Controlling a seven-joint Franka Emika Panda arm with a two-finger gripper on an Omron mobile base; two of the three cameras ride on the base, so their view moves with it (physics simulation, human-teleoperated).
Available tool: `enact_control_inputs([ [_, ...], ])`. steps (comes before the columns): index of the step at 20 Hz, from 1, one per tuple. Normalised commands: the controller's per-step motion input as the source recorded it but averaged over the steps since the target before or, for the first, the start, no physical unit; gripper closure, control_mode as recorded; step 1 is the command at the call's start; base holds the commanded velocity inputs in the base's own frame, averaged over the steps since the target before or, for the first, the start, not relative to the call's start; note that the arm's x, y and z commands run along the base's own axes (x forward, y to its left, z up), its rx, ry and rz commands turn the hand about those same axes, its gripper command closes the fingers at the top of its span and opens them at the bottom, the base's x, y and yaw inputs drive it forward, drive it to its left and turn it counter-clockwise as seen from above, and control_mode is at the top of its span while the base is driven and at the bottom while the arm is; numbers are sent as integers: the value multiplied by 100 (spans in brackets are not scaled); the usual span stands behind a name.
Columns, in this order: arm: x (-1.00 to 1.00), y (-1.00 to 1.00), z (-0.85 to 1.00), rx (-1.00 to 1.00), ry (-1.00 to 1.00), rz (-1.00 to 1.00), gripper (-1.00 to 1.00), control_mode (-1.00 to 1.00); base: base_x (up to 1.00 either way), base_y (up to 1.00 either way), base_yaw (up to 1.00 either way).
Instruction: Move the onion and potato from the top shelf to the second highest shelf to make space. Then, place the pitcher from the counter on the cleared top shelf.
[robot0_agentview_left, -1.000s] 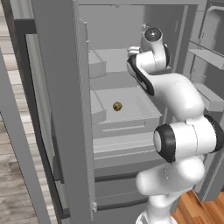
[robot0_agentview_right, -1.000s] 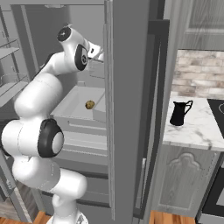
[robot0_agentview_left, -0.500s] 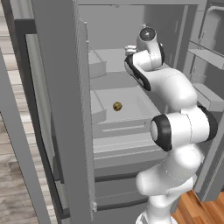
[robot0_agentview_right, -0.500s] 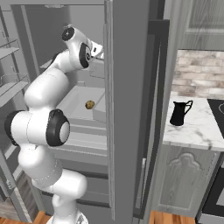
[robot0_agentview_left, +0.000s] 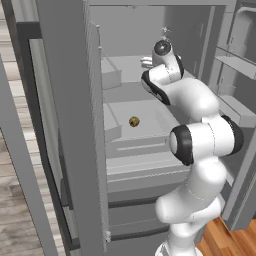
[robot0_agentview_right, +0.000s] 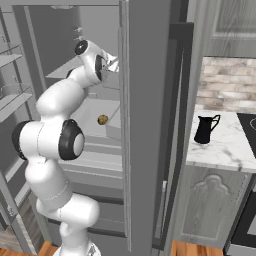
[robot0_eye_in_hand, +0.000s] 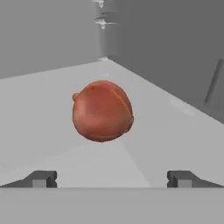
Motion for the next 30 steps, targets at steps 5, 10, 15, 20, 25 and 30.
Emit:
enact_control_inputs([
  [5, 34, -10, -11, 0, -3, -5, -100, -100, 0, 0, 0],
  [10, 34, -15, -5, 0, -2, -5, -100, -100, 0, 0, 0],
  [15, 35, -13, -5, 0, 0, -5, -100, -100, 0, 0, 0],
  [20, 35, -9, -5, 0, 0, -5, -100, -100, 0, 0, 0],
  [25, 34, -6, -7, 0, 0, -4, -100, -100, 0, 0, 0],
  [30, 21, -7, -19, 0, 0, -4, 100, -100, 0, 0, 0],
])
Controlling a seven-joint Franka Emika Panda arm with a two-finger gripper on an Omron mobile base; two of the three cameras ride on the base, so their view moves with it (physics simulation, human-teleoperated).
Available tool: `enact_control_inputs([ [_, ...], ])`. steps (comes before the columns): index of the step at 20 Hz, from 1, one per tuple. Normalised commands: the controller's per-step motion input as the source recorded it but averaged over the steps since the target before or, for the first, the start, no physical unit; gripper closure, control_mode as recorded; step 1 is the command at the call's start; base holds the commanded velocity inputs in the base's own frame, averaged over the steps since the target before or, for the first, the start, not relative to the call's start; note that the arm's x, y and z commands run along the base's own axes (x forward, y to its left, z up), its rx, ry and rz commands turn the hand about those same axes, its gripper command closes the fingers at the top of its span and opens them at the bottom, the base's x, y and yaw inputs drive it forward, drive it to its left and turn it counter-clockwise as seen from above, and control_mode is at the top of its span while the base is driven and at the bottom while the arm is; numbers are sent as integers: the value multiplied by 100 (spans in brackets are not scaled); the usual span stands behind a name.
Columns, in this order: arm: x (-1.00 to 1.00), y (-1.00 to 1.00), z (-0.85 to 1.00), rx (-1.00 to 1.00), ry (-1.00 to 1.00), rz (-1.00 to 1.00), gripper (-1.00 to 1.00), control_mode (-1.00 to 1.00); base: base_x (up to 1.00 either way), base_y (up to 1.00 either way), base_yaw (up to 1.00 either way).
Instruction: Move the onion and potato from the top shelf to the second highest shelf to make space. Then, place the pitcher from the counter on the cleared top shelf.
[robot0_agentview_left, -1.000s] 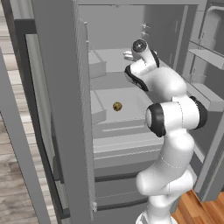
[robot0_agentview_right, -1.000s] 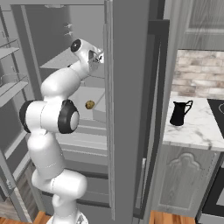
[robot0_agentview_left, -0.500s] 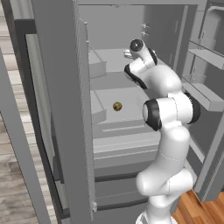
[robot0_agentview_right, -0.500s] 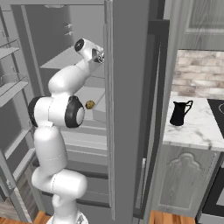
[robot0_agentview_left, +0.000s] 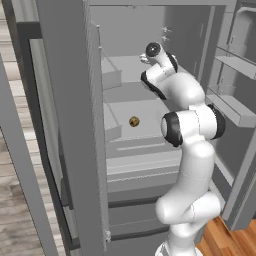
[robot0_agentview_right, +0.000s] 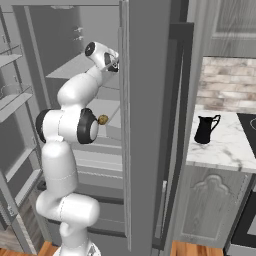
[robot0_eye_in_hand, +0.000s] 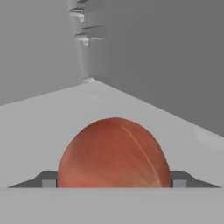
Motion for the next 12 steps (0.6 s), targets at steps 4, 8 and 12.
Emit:
enact_control_inputs([
  [4, 2, -14, -32, 0, 0, -5, 100, -100, 0, 0, 0],
  [8, -1, -4, -27, 0, 0, -2, 100, -100, 0, 0, 0],
  [12, -42, 4, 0, 0, 0, 0, 100, -100, 0, 0, 0],
])
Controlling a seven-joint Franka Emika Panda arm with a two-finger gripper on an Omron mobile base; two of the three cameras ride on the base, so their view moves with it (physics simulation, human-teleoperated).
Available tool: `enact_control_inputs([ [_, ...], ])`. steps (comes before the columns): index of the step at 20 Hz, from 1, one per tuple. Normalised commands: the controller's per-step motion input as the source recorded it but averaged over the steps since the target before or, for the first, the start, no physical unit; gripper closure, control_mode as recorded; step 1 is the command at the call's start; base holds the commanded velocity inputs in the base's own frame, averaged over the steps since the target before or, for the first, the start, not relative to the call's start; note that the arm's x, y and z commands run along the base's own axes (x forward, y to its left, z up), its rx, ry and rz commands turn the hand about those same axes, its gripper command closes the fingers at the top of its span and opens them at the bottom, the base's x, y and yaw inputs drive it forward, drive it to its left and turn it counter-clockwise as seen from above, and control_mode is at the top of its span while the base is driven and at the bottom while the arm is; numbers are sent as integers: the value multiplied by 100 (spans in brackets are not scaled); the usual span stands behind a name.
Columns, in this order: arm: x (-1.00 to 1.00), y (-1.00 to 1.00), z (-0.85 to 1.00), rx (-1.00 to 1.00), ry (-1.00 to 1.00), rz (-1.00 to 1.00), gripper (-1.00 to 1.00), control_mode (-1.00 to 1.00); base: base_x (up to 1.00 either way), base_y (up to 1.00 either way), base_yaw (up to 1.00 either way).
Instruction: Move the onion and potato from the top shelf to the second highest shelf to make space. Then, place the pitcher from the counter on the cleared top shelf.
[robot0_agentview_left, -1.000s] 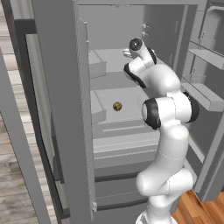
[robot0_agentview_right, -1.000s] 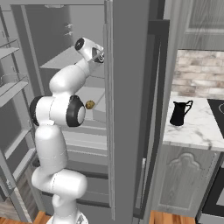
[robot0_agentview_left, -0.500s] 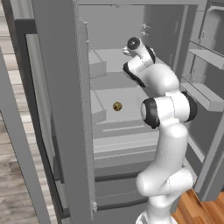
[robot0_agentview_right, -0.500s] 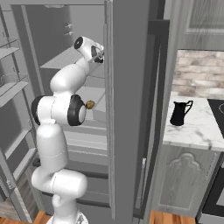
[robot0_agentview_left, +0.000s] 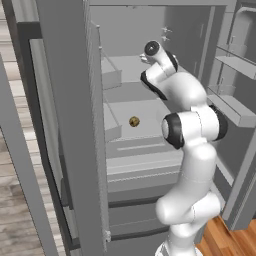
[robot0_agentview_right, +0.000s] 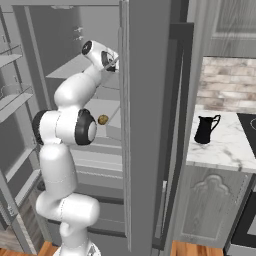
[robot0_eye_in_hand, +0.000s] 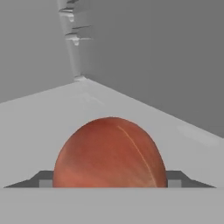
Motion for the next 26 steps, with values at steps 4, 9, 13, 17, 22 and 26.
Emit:
enact_control_inputs([
  [4, -88, 38, 0, -2, -2, 4, 100, -100, 0, 0, 0],
  [9, -100, 37, 0, 0, 0, 6, 100, -100, 0, 0, 0],
  [13, -100, 24, 0, 0, 0, 9, 100, -100, 0, 0, 0],
  [17, -100, 18, 2, 0, 0, 8, 100, -100, 0, 0, 0],
  [22, -100, 32, 0, 0, 0, 11, 100, -100, 0, 0, 0],
  [26, -100, 24, 0, 0, 7, 15, 100, -100, 0, 0, 0],
])
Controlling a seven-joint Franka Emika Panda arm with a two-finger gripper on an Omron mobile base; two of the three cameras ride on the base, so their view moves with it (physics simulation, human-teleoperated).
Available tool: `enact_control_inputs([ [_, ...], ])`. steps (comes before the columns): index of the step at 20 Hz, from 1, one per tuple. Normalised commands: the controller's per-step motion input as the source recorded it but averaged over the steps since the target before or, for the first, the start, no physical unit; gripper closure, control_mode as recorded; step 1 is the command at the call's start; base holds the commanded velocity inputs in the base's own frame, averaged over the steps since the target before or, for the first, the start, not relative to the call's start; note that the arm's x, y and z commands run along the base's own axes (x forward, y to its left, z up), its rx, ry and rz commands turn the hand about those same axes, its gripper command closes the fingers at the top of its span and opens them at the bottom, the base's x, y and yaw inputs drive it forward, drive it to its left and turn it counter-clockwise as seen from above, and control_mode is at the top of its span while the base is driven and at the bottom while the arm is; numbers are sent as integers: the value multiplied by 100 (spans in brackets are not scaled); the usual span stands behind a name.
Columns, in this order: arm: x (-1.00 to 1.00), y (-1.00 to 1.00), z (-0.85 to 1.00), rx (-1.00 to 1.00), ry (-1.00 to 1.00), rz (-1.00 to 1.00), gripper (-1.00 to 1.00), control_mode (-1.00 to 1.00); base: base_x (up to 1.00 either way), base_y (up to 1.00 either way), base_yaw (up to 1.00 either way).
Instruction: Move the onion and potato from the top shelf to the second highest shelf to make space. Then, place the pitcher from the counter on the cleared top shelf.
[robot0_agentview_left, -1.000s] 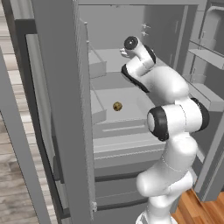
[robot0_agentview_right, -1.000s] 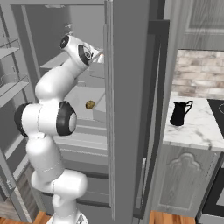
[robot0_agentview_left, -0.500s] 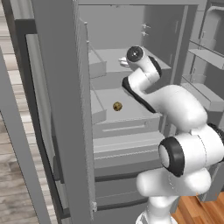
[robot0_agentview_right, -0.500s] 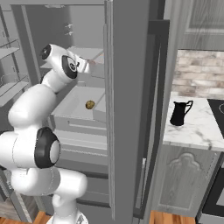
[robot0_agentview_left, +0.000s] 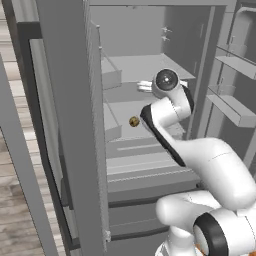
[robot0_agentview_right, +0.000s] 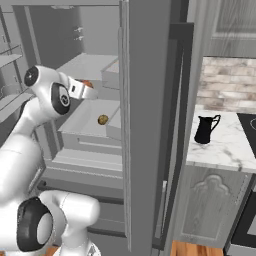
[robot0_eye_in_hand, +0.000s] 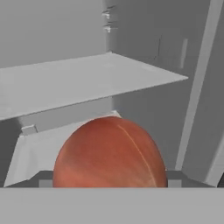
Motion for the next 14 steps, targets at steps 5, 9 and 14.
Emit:
enact_control_inputs([
  [5, -94, 8, -16, 0, 11, 15, 100, -100, 0, 0, 0],
  [9, -37, 0, -35, 0, 15, 6, 100, -100, 0, 0, 0],
  [14, -1, 0, -54, 0, 14, 0, 100, -100, 0, 0, 0],
])
